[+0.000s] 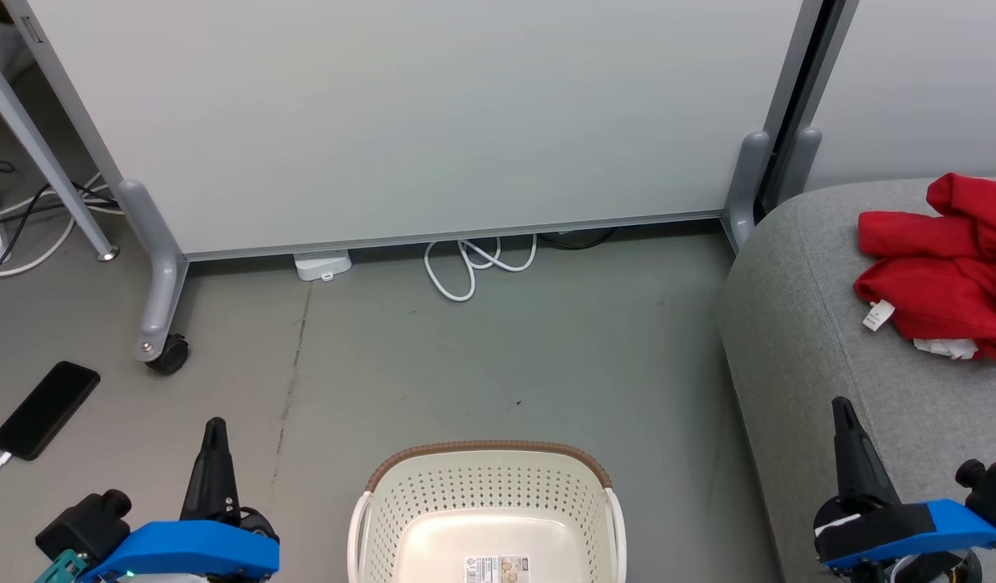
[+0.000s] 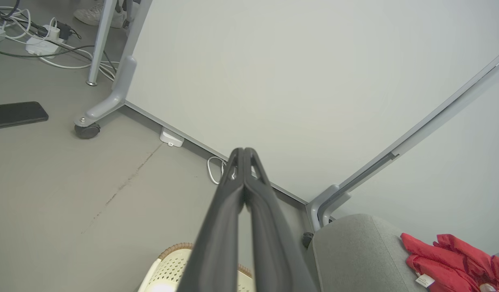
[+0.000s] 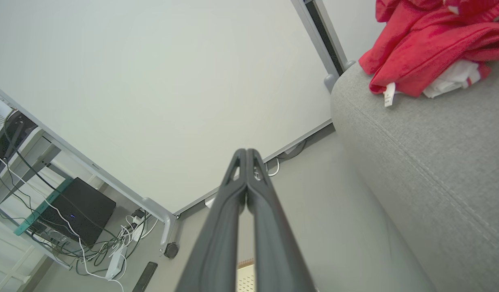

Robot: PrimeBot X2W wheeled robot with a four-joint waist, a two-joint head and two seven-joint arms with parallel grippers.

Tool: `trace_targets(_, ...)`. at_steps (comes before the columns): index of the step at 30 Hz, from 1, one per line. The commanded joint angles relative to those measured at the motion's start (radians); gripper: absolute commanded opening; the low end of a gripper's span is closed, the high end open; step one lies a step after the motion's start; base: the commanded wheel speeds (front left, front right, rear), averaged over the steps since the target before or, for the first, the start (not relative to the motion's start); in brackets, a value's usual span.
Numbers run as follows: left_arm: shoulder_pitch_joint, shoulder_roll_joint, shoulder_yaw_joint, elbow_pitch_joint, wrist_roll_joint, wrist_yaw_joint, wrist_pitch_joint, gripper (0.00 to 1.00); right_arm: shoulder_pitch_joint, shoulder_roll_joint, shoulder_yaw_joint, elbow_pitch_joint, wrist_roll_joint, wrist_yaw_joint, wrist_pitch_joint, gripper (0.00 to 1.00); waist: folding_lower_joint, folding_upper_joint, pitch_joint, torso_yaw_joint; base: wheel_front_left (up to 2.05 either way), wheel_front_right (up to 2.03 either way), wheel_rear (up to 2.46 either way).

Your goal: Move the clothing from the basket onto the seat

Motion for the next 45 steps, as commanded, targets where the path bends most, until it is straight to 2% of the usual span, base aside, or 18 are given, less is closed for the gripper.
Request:
trace_targets(1,-0.033,0.003,0.008,-0.018,-0.041,-0.003,0.01,0.0,-0.03,-0.004,-0.003,-0.016,0.045,0.0,0.009,0.0,0.0,0.0,0.0,-0.001,0.0,0.0,0.0)
trace_targets(18,-0.048,0.0,0.027,-0.025,-0.268,-0.005,0.068,0.0,-0.041,-0.005,-0.009,-0.016,0.279,0.0,0.067,0.0,0.0,0.0,-0.001,-0.01,0.0,0.0,0.0)
trace_targets(45,-0.066,-0.006,0.049,-0.033,-0.55,-0.007,0.139,0.0,-0.054,-0.005,-0.017,-0.016,0.572,0.0,0.141,0.0,0.0,0.0,-0.002,-0.024,0.0,0.0,0.0)
